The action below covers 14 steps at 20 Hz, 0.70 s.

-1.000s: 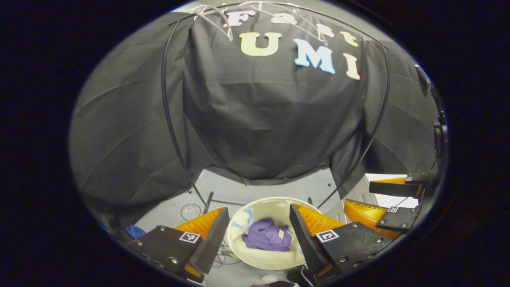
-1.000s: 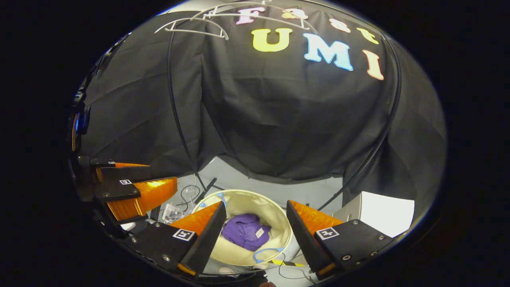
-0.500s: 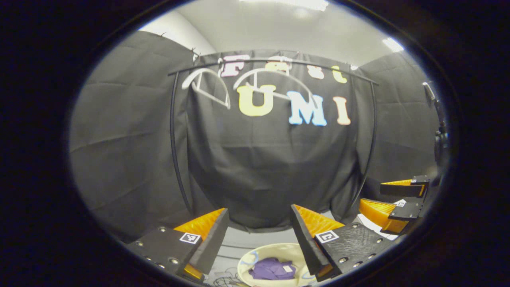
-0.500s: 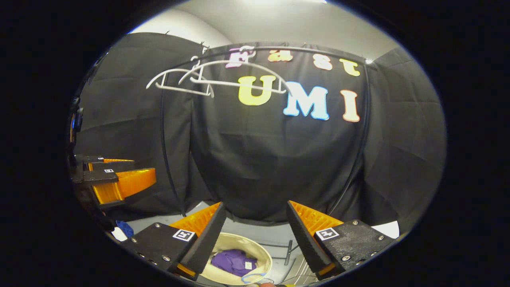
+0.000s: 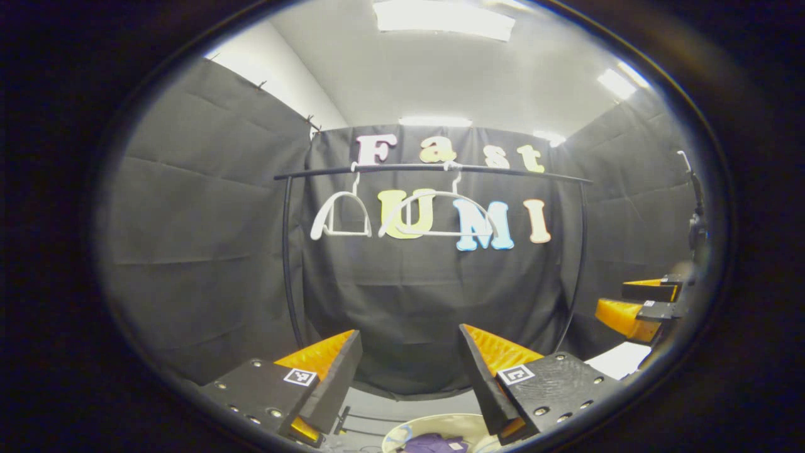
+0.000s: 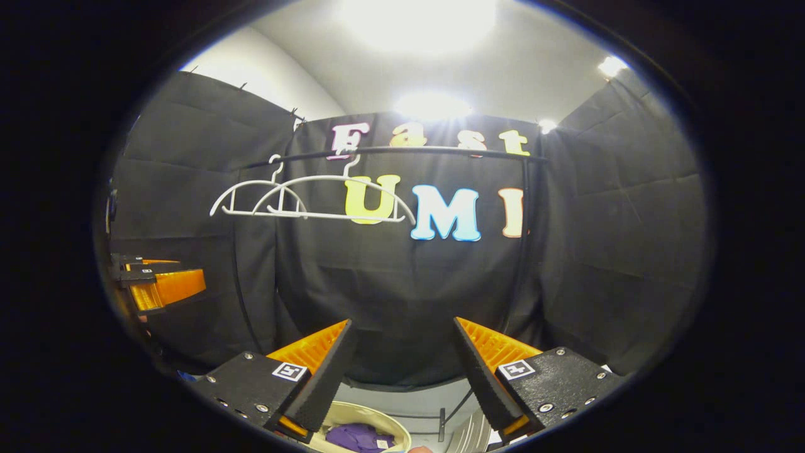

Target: Grasp the clothes on the hanger with both hands and then place them into the laundry hamper below.

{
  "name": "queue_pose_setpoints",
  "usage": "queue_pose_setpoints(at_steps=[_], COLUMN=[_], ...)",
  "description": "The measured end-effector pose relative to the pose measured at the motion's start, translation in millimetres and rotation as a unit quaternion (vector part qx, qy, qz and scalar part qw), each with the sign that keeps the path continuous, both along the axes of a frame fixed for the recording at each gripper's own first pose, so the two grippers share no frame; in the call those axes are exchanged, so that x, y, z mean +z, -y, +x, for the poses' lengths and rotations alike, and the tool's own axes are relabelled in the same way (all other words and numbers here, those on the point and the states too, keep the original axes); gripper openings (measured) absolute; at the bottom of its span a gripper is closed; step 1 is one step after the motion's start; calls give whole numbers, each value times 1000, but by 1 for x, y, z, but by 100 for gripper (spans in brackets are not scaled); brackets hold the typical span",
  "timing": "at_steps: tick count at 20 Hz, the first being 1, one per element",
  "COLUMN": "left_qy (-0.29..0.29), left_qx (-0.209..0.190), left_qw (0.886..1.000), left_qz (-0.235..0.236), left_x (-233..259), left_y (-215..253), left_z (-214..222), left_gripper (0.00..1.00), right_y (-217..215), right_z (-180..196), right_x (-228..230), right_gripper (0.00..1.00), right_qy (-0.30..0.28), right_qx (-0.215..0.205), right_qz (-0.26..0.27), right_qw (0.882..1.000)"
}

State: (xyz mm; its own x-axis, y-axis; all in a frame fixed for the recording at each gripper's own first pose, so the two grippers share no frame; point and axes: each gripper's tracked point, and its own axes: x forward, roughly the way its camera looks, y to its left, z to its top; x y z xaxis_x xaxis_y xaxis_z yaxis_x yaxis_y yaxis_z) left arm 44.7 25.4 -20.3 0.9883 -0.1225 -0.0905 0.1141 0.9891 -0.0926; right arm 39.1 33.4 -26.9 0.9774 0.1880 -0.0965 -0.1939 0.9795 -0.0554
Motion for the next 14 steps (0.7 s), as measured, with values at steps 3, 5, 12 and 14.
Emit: queue_pose_setpoints(at_steps=[3,5,12,14], left_qy=[8,14,26,32], left_qx=[17,28,50,50], left_qw=[1000,999,998,998], left_qz=[2,9,7,9], left_x=[9,14,23,25], left_y=[-12,-20,-35,-34], left_z=[-10,-20,-44,-46], left_gripper=[94,94,94,94], right_y=[19,29,46,48], right_z=[-7,-14,-34,-35], right_x=[18,24,13,14], right_gripper=[94,94,94,94], right_qy=[29,43,41,39], right_qx=[-21,-33,-56,-60], right_qz=[-6,-8,17,21], right_qw=[999,999,997,997])
